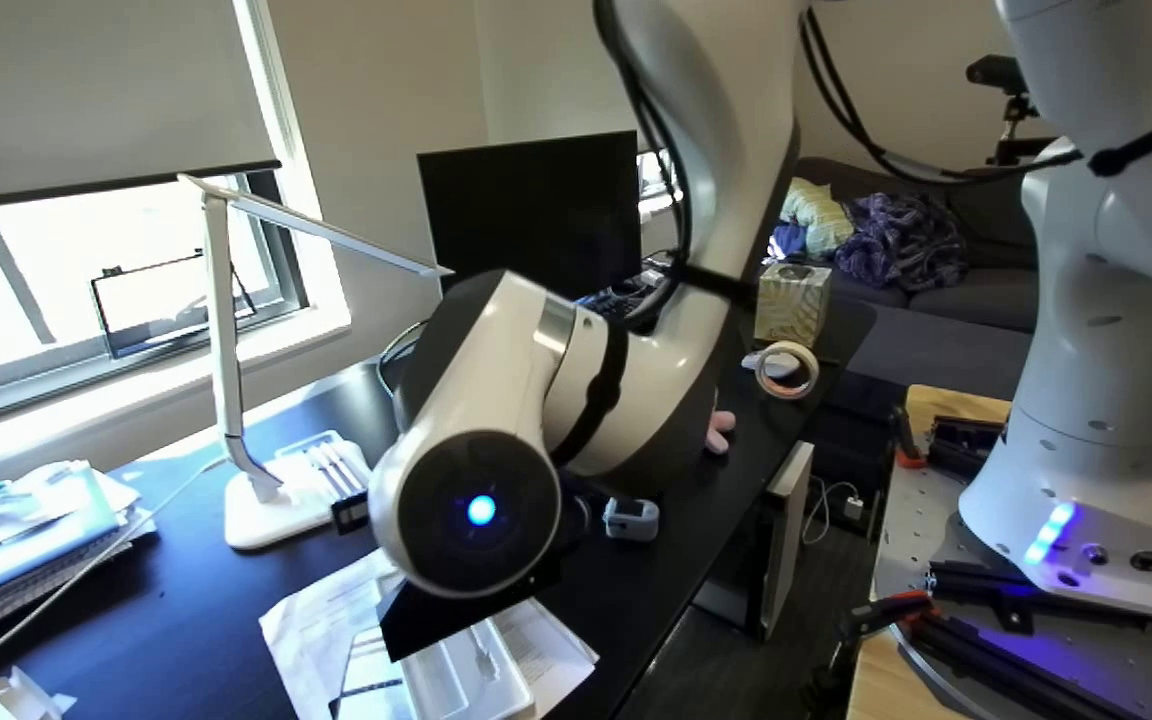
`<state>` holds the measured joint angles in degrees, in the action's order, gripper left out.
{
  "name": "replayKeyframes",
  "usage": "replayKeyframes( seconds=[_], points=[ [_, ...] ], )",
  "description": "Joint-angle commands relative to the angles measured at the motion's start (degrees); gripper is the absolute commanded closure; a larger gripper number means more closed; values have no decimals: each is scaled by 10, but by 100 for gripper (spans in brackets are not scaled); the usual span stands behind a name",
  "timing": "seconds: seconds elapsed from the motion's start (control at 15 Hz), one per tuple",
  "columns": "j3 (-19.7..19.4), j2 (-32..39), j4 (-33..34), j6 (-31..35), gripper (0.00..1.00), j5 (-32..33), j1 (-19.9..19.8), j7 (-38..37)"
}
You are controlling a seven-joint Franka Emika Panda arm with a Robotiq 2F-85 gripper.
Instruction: Move the brown thing to the right and put it upright
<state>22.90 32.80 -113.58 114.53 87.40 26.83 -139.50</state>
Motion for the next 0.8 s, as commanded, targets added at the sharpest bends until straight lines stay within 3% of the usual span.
replayKeyframes(
  seconds=[0.0,0.33,0.4,0.6,0.73],
  points=[
    [26,-139,-111,49,0,-102,-39,62],
    [-2,-295,-224,160,0,-255,-95,162],
    [-16,-329,-252,220,0,-263,-110,200],
    [-65,-415,-316,303,0,-327,-132,330],
    [-98,-463,-352,348,0,-332,-141,416]
  ],
)
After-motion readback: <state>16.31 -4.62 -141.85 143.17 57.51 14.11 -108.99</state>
